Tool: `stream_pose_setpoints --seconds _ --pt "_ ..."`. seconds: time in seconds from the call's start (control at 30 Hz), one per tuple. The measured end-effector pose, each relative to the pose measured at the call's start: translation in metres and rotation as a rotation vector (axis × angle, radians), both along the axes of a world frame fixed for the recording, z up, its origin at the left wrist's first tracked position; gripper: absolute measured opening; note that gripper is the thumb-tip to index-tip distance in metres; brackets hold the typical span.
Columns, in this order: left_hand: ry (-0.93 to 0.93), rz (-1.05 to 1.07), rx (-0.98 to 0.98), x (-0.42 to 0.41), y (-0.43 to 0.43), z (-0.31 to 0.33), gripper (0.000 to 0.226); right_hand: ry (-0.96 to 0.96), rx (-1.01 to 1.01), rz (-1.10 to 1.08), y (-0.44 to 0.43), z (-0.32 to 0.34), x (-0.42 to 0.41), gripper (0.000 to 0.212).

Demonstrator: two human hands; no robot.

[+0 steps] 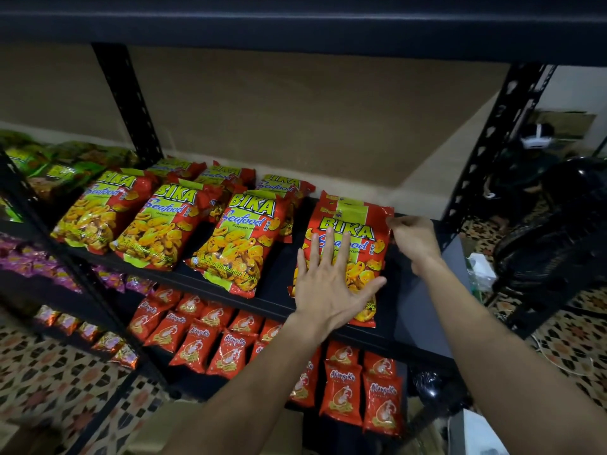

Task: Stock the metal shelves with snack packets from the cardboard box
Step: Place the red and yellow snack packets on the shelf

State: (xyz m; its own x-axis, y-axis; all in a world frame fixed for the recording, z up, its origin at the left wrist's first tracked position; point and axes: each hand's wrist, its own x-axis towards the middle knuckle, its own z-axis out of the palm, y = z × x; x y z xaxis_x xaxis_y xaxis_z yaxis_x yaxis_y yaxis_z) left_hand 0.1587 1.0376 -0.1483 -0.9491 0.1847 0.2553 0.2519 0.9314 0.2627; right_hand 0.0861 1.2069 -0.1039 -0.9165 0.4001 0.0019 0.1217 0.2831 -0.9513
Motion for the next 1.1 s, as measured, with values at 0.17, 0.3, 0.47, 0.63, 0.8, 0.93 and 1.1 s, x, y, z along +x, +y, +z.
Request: stream_pose_setpoints --seconds 0.17,0.3,0.47,0.63,0.8,0.93,1.1 --pt "0.005 -0.021 0.076 0.005 -0.010 0.020 0.088 -0.022 0.148 -0.011 0.002 0.007 0.016 0.025" --pt "0.003 -0.034 0.245 0.023 -0.031 0.038 0.076 0.028 0.325 0.040 -0.008 0.025 0.045 0.032" --pt "0.066 -0.043 0.469 0.060 -0.070 0.048 0.048 0.103 0.481 0.163 -0.040 0.038 0.100 0.035" --pt "-0.022 -0.029 0.697 0.107 -0.116 0.031 0.033 0.139 0.481 0.291 -0.089 0.030 0.161 0.027" --pt "-0.219 0.016 0.737 0.169 -0.169 -0.017 0.016 0.086 0.459 0.432 -0.141 -0.018 0.220 0.020" --pt "-0.417 0.072 0.711 0.221 -0.207 -0.079 0.008 -0.064 0.477 0.602 -0.176 -0.086 0.264 0.019" --pt "-0.643 0.215 0.629 0.270 -0.240 -0.155 0.014 -0.287 0.532 0.804 -0.201 -0.183 0.292 0.018"
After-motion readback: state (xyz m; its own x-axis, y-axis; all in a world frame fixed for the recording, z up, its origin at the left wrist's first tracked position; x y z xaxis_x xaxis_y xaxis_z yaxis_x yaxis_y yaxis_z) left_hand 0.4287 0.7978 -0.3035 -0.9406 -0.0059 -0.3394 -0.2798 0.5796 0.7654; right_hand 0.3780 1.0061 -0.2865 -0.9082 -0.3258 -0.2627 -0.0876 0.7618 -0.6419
